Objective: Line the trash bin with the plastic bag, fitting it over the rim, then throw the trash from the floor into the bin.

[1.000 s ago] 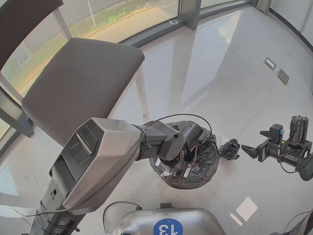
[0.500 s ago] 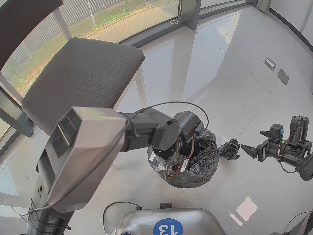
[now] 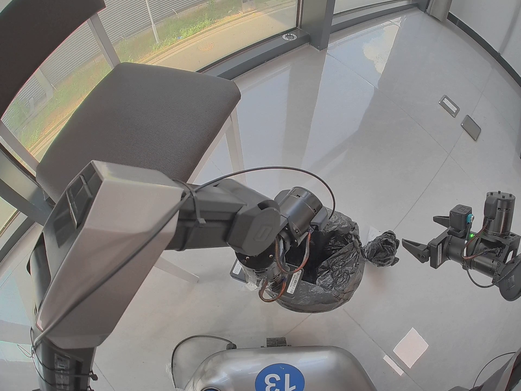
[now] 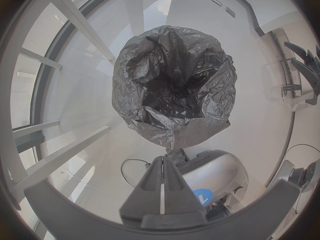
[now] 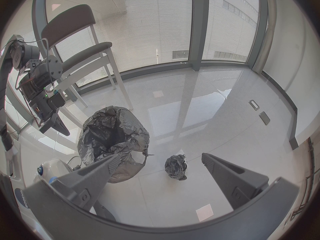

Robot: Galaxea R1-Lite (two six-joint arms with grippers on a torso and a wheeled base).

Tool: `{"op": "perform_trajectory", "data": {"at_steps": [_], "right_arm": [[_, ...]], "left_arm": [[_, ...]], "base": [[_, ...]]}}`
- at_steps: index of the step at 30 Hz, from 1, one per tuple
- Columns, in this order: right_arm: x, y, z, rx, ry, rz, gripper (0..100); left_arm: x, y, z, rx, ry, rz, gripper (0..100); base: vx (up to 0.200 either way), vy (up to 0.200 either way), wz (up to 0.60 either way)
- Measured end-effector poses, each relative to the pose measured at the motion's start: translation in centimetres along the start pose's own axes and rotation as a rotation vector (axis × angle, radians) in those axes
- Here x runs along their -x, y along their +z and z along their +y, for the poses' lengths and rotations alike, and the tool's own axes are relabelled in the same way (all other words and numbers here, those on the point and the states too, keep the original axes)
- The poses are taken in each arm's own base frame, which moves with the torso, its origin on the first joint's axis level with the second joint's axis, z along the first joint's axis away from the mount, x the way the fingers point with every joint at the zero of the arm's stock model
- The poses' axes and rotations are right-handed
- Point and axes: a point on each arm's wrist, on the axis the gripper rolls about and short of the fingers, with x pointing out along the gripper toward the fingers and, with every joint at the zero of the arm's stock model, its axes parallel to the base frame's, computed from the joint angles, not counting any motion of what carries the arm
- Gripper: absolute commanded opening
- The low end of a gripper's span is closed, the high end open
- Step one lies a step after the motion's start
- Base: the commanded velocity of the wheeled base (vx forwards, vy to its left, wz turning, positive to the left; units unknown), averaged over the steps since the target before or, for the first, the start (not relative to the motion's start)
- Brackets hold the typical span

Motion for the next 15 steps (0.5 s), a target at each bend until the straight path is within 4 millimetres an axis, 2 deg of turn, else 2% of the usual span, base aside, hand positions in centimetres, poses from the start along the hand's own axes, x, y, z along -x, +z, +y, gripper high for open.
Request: {"op": "perform_trajectory", "data": {"at_steps": [15], "right_arm": [[0.0, 0.1, 0.0, 0.001, 0.002, -0.003, 100]], "left_arm": [[-1.2, 2.6, 0.9, 0.067, 0.004, -0.097, 100]], "base": [[0.000, 0.000, 0.00]]}}
